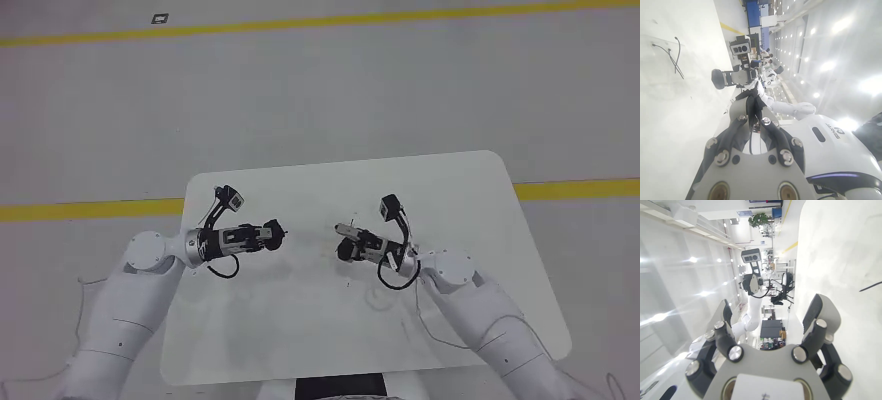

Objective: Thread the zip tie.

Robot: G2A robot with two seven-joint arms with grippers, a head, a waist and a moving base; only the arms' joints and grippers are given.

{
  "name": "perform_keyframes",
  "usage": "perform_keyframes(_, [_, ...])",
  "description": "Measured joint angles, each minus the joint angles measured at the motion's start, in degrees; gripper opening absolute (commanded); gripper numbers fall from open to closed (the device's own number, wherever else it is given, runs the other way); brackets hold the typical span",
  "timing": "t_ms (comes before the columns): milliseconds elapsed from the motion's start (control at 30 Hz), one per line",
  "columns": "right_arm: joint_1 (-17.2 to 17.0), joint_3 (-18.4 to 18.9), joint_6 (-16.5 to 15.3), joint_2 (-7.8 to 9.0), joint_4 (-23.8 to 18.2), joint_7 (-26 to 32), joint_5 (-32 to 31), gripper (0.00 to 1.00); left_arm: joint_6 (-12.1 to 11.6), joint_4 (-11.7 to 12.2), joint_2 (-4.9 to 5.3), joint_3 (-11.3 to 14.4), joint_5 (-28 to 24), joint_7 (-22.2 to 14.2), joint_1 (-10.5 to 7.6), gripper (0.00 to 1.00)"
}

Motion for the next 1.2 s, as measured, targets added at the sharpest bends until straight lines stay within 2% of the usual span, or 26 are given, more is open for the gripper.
perform_keyframes(133, [-0.8,-0.3,11.9,0.42,-6.6,-6.8,-9.9,1.0,0.0,0.0,0.0,0.0,0.0,0.0,0.0,0.0])
perform_keyframes(233, [-0.9,-1.1,18.7,0.62,-10.9,-8.6,-15.3,1.0,0.0,0.0,0.0,0.0,0.0,0.0,0.0,0.0])
perform_keyframes(300, [-1.0,-1.9,21.1,0.73,-12.9,-8.8,-18.8,1.0,0.0,0.0,0.0,0.0,0.0,0.0,0.0,0.0])
perform_keyframes(367, [-1.1,-2.6,21.2,0.82,-13.7,-8.5,-21.3,1.0,0.0,0.0,0.0,0.0,0.0,0.0,0.0,0.0])
perform_keyframes(700, [-1.1,-2.7,21.2,0.81,-13.8,-8.8,-21.7,1.0,0.0,0.0,0.0,0.0,0.0,0.0,0.0,0.0])
perform_keyframes(800, [-0.2,-3.6,23.5,0.71,-14.7,-9.5,-24.5,1.0,0.0,0.0,0.0,0.0,0.0,0.0,0.0,0.0])
perform_keyframes(900, [1.4,-5.3,27.9,0.33,-15.1,-9.5,-26.9,1.0,0.0,0.0,0.0,0.0,0.0,0.0,0.0,0.0])
perform_keyframes(933, [2.1,-6.0,28.8,0.09,-14.2,-9.4,-27.4,1.0,0.0,0.0,0.0,0.0,0.0,0.0,0.0,0.0])
perform_keyframes(1200, [6.0,-8.6,28.6,-2.15,-6.8,-10.4,-27.5,1.0,0.0,0.0,0.0,0.0,0.0,0.0,0.0,0.0])
